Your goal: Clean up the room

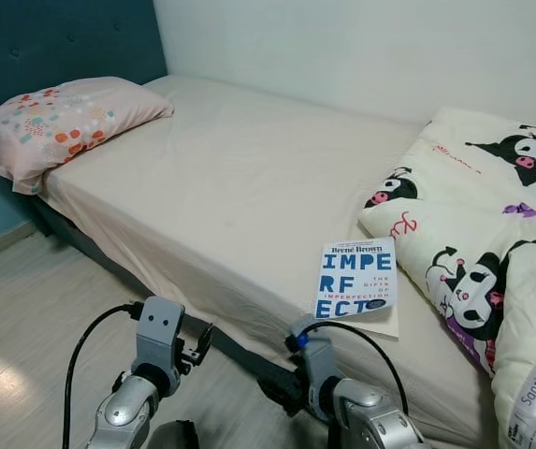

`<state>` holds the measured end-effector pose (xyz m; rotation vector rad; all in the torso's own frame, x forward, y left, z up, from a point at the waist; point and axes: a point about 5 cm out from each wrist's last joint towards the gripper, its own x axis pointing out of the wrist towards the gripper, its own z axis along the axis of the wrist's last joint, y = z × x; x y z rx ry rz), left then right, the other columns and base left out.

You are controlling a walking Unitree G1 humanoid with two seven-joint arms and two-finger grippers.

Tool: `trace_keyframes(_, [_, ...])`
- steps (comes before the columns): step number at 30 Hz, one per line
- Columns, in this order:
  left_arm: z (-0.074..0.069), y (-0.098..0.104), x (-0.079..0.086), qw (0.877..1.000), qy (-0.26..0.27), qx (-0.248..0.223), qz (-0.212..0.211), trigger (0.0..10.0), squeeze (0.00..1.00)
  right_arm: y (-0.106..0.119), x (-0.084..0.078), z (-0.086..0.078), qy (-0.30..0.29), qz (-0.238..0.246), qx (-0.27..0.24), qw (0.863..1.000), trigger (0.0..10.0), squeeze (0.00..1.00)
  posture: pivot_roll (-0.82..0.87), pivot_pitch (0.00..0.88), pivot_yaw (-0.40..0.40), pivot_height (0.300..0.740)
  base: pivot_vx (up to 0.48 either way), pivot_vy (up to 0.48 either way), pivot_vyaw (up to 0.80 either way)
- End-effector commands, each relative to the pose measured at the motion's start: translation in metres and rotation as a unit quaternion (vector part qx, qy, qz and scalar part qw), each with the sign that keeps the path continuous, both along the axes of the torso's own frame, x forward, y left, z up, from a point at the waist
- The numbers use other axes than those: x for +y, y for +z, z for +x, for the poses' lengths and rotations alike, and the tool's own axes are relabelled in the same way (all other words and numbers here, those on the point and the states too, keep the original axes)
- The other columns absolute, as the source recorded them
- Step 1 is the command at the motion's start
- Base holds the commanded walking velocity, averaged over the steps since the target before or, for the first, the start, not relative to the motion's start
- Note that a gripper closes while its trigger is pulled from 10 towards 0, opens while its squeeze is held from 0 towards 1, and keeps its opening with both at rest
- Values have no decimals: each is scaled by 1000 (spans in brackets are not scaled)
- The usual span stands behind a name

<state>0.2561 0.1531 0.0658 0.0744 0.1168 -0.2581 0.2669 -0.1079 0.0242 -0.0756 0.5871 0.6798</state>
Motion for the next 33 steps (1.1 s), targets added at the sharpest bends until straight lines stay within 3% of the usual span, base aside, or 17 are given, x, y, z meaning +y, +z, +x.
trace_keyframes(1, [-3, -2, 5, 1000, -1, 9, 9, 10000, 0, -1, 1, -2, 5, -5, 6, 1000, 10000, 1000, 60, 29, 12, 561, 0, 0, 0])
trace_keyframes(4, [-3, -2, 5, 1000, -3, 9, 10, 10000, 0, 2, 0, -1, 3, -2, 1, 1000, 10000, 1000, 59, 32, 15, 561, 0, 0, 0])
trace_keyframes(5, [-1, 0, 6, 1000, 3, 5, 12, 10000, 0, 14, 2, 6, -12, 35, -37, 999, 10000, 1000, 58, 41, 20, 561, 0, 0, 0])
trace_keyframes(6, [-1, 0, 6, 1000, 3, 5, 12, 10000, 0, 14, 2, 6, -12, 35, -37, 999, 10000, 1000, 58, 41, 20, 561, 0, 0, 0])
trace_keyframes(7, [1, 2, 8, 1000, 14, -1, 14, 10000, 0, 34, 5, 17, -46, 107, -84, 990, 10000, 1000, 58, 44, 23, 561, 0, 0, 0])
trace_keyframes(8, [1, 2, 8, 1000, 14, -1, 14, 10000, 0, 34, 5, 17, -46, 107, -84, 990, 10000, 1000, 58, 44, 23, 561, 0, 0, 0])
trace_keyframes(9, [4, 4, 11, 1000, 24, -8, 16, 10000, 0, 56, 2, 29, -103, 190, -123, 969, 10000, 1000, 60, 45, 24, 561, 0, 0, 0])
trace_keyframes(10, [4, 4, 11, 1000, 24, -8, 16, 10000, 0, 56, 2, 29, -103, 190, -123, 969, 10000, 1000, 60, 45, 24, 561, 0, 0, 0])
trace_keyframes(11, [7, 6, 12, 999, 31, -12, 17, 10000, 0, 69, -3, 38, -150, 246, -144, 947, 10000, 1000, 61, 47, 25, 561, 0, 0, 0])
trace_keyframes(12, [7, 6, 12, 999, 31, -12, 17, 10000, 0, 69, -3, 38, -150, 246, -144, 947, 10000, 1000, 61, 47, 25, 561, 0, 0, 0])
trace_keyframes(13, [8, 8, 13, 999, 34, -14, 18, 10000, 0, 72, -11, 45, -195, 280, -139, 930, 10000, 294, 61, 48, 27, 561, 0, 0, 0])
trace_keyframes(15, [10, 9, 13, 999, 31, -17, 21, 10000, 0, 64, -22, 53, -251, 296, -99, 916, 10000, 114, 65, 51, 28, 561, 0, 0, 0])
trace_keyframes(16, [10, 9, 13, 999, 31, -17, 21, 10000, 0, 64, -22, 53, -251, 296, -99, 916, 10000, 114, 65, 51, 28, 561, 0, 0, 0])
trace_keyframes(18, [10, 9, 13, 999, 25, -17, 26, 10000, 0, 52, -25, 55, -273, 296, -55, 914, 10000, 0, 68, 54, 27, 561, 0, 0, 0])
trace_keyframes(24, [10, 9, 11, 999, 12, -16, 34, 10000, 0, 38, -26, 51, -295, 285, -12, 912, 10000, 0, 75, 61, 24, 561, 0, 0, 0])
trace_keyframes(30, [10, 9, 10, 999, 6, -16, 37, 10000, 0, 29, -34, 48, -337, 261, -4, 905, 10000, 0, 74, 65, 27, 561, 0, 0, 0])
trace_keyframes(33, [9, 9, 10, 999, 3, -17, 39, 10000, 0, 25, -52, 47, -400, 230, -17, 887, 10000, 0, 77, 67, 30, 561, 0, 0, 0])
